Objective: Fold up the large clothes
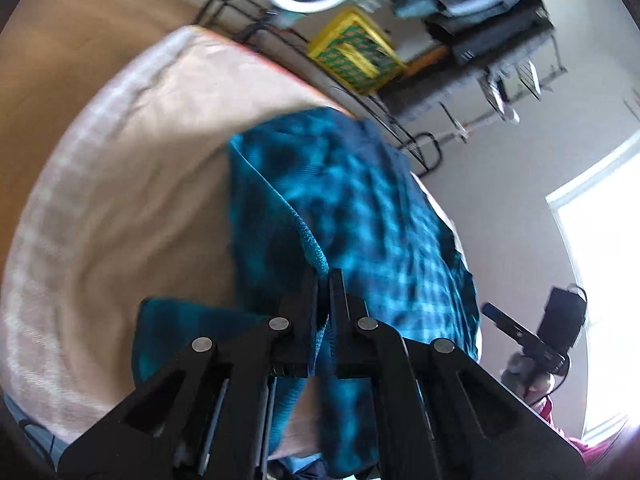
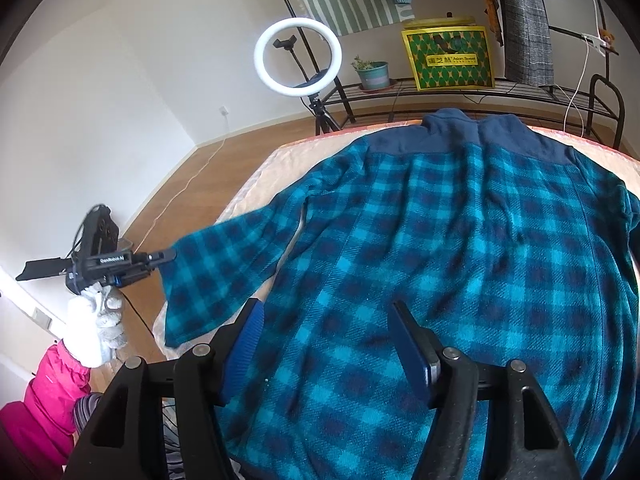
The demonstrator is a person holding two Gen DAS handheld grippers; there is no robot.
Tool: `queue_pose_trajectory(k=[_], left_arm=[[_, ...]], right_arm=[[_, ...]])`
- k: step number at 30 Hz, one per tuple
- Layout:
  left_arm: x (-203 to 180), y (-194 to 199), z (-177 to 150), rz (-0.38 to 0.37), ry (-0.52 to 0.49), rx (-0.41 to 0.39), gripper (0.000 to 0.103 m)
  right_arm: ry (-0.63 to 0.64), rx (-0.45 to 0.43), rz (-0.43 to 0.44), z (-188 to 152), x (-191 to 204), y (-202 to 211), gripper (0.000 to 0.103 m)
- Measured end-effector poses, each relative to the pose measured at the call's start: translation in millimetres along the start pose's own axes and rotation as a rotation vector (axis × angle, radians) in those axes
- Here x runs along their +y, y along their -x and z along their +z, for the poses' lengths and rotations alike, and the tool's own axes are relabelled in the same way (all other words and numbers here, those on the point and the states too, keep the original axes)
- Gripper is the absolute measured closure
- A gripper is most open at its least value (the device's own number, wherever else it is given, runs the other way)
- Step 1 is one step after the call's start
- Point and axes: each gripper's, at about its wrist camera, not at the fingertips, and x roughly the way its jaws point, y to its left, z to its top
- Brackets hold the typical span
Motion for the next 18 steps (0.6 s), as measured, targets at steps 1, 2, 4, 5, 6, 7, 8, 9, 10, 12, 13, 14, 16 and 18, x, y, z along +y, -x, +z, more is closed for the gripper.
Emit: queue_pose_trajectory(k=[1, 2, 4, 5, 6, 7, 8, 9, 10, 12, 13, 14, 16, 18], left_arm=[[-14, -7, -1, -0.006, -0.028, 0.012, 0.101], [-24, -10, -2, -0.015, -0.049, 0.019, 0.101], [-51, -24, -5, -0.043, -0.103, 0.040, 0.101], [-62, -35, -5, -0.055, -0.120, 0.057, 0.101], [-71, -43, -8, -0.066, -0.131, 0.073, 0.101], [-79, -50, -10, -0.075, -0.145, 0.088, 0.101], [-90, -60, -14, -0.078, -0.165, 0.109, 0.101], [-99, -68, -19, -0.079, -0.184, 0.128, 0.101], [-107, -77, -24, -0.081, -0.202, 0.148, 0.101], [-121, -100, -34, -0.082, -0.228, 0.200, 0.101], [-125, -107, -39, -0.079, -0.234, 0.215, 0.101], [-129, -119, -45, -0.076, -0.237, 0.241, 0.101], [-130, -136, -52, -0.057, -0.245, 0.269, 0.101], [-132, -153, -60, -0.023, -0.264, 0.296, 0.101]], right_arm=[[-0.004, 0.001, 0.004, 0, -1, 0, 0.035], [-0.008, 0.001, 0.008, 0, -3, 1, 0.035], [-0.017, -0.002, 0.014, 0, -6, 2, 0.035], [-0.021, -0.004, 0.015, 1, -7, 2, 0.035], [-0.024, -0.006, 0.017, 0, -8, 3, 0.035], [-0.029, -0.009, 0.018, 0, -11, 4, 0.035], [-0.032, -0.011, 0.018, 0, -12, 4, 0.035], [-0.037, -0.012, 0.018, 0, -15, 5, 0.035], [-0.041, -0.011, 0.019, -1, -17, 5, 0.035], [-0.056, -0.007, 0.022, -4, -24, 5, 0.035], [-0.062, -0.005, 0.023, -5, -27, 5, 0.035], [-0.071, 0.000, 0.019, -6, -31, 4, 0.035], [-0.093, 0.011, 0.018, -9, -39, 2, 0.035], [-0.111, 0.018, 0.008, -12, -46, 0, 0.035]])
